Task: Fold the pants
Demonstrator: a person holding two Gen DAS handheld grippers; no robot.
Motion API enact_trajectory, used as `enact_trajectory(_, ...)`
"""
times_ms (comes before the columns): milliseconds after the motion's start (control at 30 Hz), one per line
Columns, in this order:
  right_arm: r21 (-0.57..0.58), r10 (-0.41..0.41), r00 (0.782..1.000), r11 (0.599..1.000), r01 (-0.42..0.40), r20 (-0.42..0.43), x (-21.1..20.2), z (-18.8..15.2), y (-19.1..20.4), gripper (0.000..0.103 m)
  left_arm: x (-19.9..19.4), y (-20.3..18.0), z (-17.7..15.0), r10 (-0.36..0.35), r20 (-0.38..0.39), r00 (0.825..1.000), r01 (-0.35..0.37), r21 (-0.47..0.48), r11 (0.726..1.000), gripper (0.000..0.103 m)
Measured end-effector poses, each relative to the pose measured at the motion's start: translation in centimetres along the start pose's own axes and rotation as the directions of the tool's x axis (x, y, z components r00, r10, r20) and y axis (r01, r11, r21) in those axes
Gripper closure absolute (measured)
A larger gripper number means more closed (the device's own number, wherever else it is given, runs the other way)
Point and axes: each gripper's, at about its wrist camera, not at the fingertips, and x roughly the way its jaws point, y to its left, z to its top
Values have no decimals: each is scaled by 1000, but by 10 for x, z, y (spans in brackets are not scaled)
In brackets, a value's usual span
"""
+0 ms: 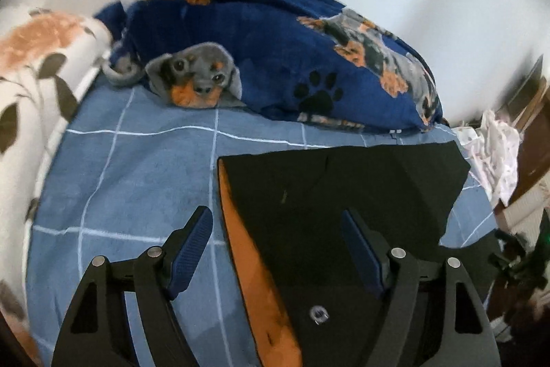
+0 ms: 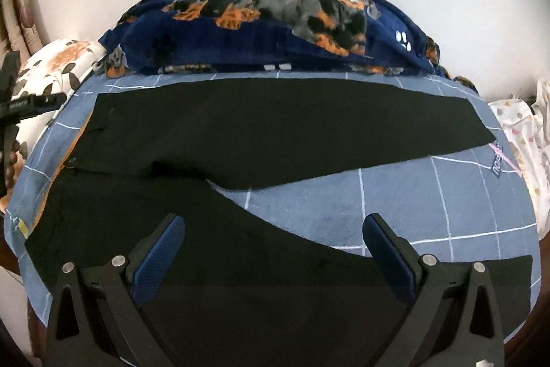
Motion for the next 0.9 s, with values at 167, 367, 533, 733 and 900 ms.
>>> enact_trajectory(167, -9, 15, 1000, 1000, -15, -14, 6, -2, 4, 0, 41, 8, 16, 44, -89, 995, -40, 44, 998, 26)
enact_trajectory(367, -5, 23, 999, 1000, -23, -44, 15, -4, 0, 0, 78, 15, 28, -7, -130, 992, 18, 81, 997, 29)
enact_trajectory(533, 35, 33, 997, 999, -31, -66, 21, -4, -7, 0, 101, 18, 31, 85, -160, 983, -67, 118, 991, 41)
enact_trajectory(733, 53, 49, 995, 998, -45, -84, 27, -3, -7, 0, 92, 33, 39, 111, -116, 987, -109, 25, 994, 61)
enact_trajectory(900, 52, 58, 994, 997, -53, -97, 30, -5, -5, 0, 100, 36, 37, 69, -152, 986, -64, 38, 997, 61)
